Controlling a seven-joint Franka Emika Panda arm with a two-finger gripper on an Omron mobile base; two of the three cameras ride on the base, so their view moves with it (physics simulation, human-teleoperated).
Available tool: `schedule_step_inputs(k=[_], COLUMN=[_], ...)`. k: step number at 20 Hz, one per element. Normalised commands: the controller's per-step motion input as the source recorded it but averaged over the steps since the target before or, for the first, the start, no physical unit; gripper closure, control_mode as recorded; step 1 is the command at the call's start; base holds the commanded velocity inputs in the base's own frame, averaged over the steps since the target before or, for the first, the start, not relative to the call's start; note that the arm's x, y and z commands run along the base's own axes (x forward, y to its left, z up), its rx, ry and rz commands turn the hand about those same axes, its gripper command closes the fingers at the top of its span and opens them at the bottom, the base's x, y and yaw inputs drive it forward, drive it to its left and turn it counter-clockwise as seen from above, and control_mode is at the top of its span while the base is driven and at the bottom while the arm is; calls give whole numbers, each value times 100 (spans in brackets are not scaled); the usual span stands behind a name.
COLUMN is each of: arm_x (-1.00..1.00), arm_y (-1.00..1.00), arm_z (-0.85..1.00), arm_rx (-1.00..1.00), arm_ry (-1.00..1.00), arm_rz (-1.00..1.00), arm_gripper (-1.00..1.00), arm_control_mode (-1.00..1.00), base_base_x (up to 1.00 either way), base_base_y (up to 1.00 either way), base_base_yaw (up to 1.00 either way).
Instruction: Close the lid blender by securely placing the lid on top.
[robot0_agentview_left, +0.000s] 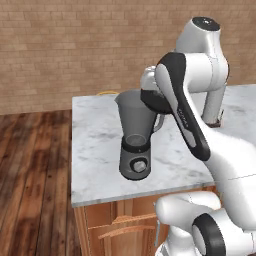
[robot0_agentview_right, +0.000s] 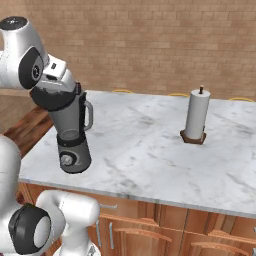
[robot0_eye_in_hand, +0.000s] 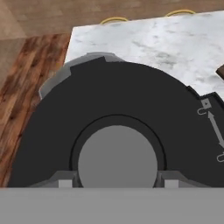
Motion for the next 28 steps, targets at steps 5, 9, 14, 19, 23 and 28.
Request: schedule_step_inputs(k=[5,9,14,19,23,28], arm_x=[70,56,19,0,0,0], arm_y=[29,7,6,14,17,1], arm_z=[30,18,-7,-16,-8,-5], arm_rx=[0,1,0,0,0,0], arm_ry=[27,26,16,5,0,-1], arm_rz=[0,0,0,0,-1,-1], arm_gripper=[100,100,100,100,100,100], arm_control_mode=[-100,-100,-100,-100,-100,-100], base_base_x=[0,0,0,0,0,0], base_base_y=[0,0,0,0,0,0], base_base_yaw=[0,0,0,0,0,0])
